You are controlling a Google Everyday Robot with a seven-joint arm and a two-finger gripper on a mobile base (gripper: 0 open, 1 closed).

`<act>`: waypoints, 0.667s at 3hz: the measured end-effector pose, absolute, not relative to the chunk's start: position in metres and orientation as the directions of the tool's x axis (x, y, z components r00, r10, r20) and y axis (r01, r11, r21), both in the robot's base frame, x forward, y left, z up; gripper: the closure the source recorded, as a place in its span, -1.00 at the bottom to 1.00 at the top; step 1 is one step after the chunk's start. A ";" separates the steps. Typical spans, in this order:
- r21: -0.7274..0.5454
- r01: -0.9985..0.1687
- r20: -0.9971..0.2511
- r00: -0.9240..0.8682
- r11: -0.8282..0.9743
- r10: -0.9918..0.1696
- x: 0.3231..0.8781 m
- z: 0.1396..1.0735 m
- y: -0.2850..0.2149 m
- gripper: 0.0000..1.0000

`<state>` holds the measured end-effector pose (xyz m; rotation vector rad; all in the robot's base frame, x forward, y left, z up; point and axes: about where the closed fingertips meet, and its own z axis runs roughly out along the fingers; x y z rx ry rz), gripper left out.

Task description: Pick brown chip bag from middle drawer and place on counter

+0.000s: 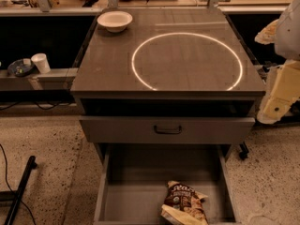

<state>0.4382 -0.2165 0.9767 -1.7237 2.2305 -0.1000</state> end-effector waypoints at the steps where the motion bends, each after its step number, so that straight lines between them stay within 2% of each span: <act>1: -0.247 -0.931 -0.207 -0.221 0.270 -0.953 0.438 0.977 -0.217 -1.00; 2: -0.284 -0.932 -0.152 -0.187 0.224 -0.971 0.442 0.957 -0.214 -1.00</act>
Offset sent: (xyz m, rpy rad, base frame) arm 0.0158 0.0086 -0.0826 -0.2518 -0.0728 0.1266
